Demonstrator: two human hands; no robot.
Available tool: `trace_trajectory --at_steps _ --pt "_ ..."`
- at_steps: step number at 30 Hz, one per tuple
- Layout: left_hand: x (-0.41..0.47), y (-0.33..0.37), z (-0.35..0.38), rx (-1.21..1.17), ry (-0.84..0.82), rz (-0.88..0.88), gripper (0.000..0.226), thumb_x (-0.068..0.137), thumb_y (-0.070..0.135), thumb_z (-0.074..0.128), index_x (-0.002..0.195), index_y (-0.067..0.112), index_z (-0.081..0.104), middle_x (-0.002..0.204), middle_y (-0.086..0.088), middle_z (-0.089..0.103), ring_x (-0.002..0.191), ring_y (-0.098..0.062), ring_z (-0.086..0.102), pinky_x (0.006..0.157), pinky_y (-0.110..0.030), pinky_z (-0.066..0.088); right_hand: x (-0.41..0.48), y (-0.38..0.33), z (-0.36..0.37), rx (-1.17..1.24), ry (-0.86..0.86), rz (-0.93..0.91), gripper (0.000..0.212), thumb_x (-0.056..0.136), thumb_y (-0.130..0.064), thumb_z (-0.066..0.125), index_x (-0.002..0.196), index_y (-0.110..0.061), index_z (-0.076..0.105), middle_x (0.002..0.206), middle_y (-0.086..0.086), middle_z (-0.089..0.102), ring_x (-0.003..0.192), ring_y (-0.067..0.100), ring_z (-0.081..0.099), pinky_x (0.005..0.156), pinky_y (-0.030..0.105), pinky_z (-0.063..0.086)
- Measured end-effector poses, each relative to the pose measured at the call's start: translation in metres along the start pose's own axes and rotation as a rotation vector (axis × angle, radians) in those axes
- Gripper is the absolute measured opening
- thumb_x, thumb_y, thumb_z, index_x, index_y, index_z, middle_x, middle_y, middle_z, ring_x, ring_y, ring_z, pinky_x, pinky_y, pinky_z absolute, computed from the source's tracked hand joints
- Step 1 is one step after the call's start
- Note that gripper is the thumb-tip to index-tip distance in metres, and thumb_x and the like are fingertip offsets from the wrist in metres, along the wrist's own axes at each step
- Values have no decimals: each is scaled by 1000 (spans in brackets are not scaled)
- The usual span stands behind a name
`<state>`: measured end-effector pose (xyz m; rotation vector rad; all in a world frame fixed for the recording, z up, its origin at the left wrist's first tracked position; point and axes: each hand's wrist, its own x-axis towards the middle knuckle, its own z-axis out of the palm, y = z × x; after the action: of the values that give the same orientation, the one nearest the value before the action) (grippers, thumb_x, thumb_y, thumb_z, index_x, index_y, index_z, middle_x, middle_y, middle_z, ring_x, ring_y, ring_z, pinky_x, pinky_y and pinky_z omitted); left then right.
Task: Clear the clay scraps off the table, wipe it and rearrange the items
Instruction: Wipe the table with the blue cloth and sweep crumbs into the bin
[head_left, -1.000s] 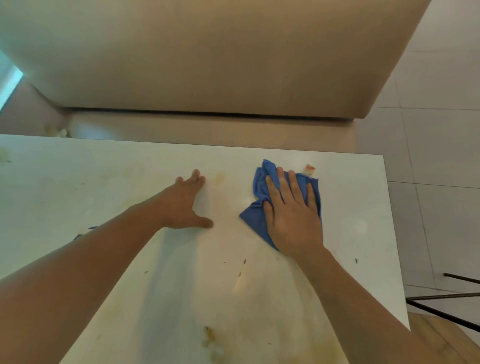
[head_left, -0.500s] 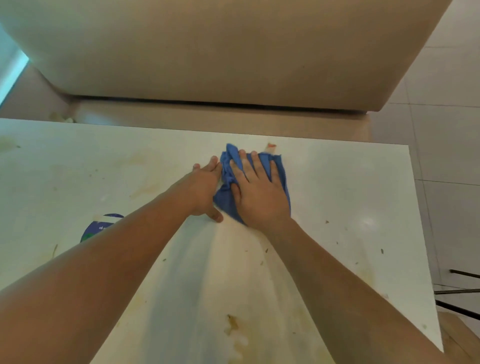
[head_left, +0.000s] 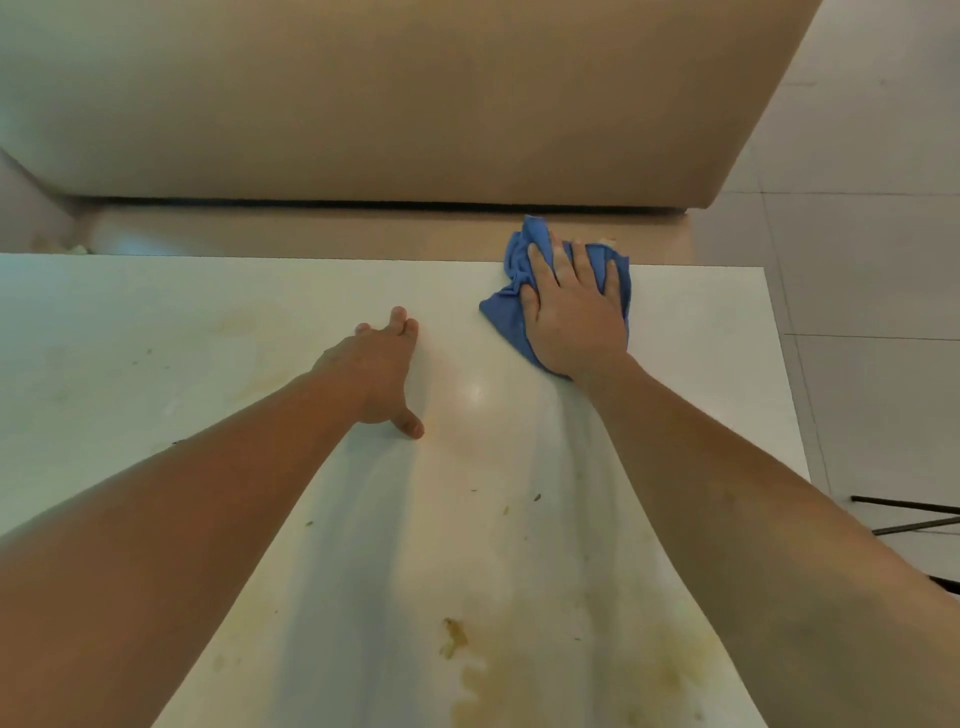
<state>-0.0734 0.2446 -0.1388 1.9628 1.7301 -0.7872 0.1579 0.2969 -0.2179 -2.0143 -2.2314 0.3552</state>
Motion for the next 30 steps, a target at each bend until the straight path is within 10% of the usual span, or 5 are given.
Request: trace_trajectory --at_steps 11,20,30 --pt "-2 0 -1 10 34 -17 152 51 62 95 162 14 4 167 -3 25 137 -32 45 101 -51 52 -112 49 -3 43 102 468 59 108 -47 15 164 -26 9 172 3 4 158 23 -3 126 55 1" --pt "-43 59 17 -99 174 58 67 103 41 55 162 22 28 173 -3 8 154 -26 25 122 -42 29 -71 16 -3 37 -9 -38 55 107 -41 17 160 -27 25 169 0 17 156 25 12 124 54 11" --pt "-62 100 53 -116 116 40 65 106 56 19 157 17 30 172 -5 3 154 -33 19 115 -56 36 -142 144 -24 -35 -15 233 58 109 -49 13 164 -30 4 172 -1 -3 158 22 -5 126 52 -6"
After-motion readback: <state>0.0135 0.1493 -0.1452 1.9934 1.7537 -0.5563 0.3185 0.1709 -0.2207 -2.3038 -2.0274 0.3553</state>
